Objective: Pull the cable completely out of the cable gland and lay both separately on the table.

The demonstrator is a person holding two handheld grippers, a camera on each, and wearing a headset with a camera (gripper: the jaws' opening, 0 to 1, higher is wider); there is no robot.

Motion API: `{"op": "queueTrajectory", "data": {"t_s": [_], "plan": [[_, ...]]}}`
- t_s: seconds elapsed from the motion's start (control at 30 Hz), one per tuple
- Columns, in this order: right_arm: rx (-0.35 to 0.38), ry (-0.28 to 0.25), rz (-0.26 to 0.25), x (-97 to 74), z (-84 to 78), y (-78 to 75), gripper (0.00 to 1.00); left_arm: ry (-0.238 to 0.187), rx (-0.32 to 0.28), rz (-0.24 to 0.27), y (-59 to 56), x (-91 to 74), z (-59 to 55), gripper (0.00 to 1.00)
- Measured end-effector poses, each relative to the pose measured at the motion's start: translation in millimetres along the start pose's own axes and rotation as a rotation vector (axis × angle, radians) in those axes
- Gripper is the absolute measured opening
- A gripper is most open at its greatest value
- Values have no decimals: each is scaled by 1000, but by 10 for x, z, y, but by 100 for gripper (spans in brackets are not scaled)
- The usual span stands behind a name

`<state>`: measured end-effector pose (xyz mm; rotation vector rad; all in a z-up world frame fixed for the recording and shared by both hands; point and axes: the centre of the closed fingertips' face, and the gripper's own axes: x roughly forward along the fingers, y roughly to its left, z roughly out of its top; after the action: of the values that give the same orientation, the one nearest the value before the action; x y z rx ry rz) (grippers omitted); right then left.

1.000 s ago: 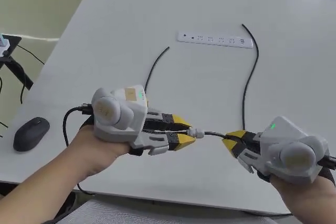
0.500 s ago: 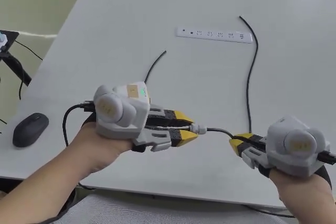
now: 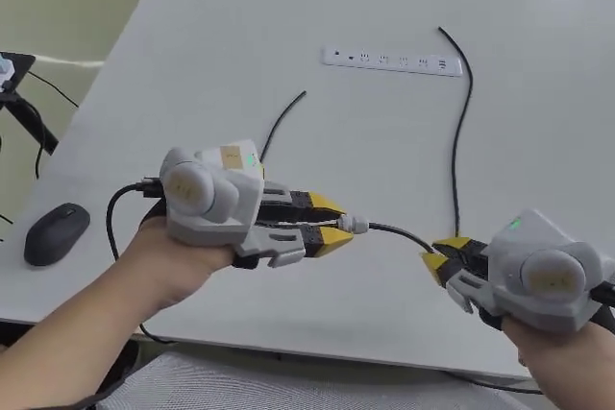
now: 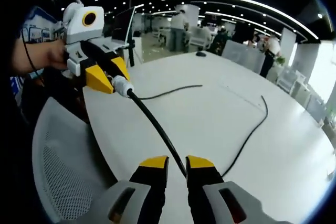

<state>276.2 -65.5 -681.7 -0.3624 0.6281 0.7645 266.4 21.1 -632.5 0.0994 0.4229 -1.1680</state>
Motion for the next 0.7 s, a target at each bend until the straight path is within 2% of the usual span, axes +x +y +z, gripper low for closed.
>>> {"op": "queueTrajectory", "data": {"t_s": [0.07,0.17,0.4,0.57,0.7], "plan": [[-66,-13,4,-13,133,48,13,5,-4,-2,10,10,-23,15],[-177,-23,6,9,309,160,13,9,-4,-7,3,29,-35,15],[-335,-20,21,107,461,373,12,24,5,-19,-7,86,-43,15],[-365,-23,41,148,507,445,7,39,21,-22,-15,90,-66,15],[-399,-17,34,175,521,442,4,44,21,-19,3,93,-96,15]]}}
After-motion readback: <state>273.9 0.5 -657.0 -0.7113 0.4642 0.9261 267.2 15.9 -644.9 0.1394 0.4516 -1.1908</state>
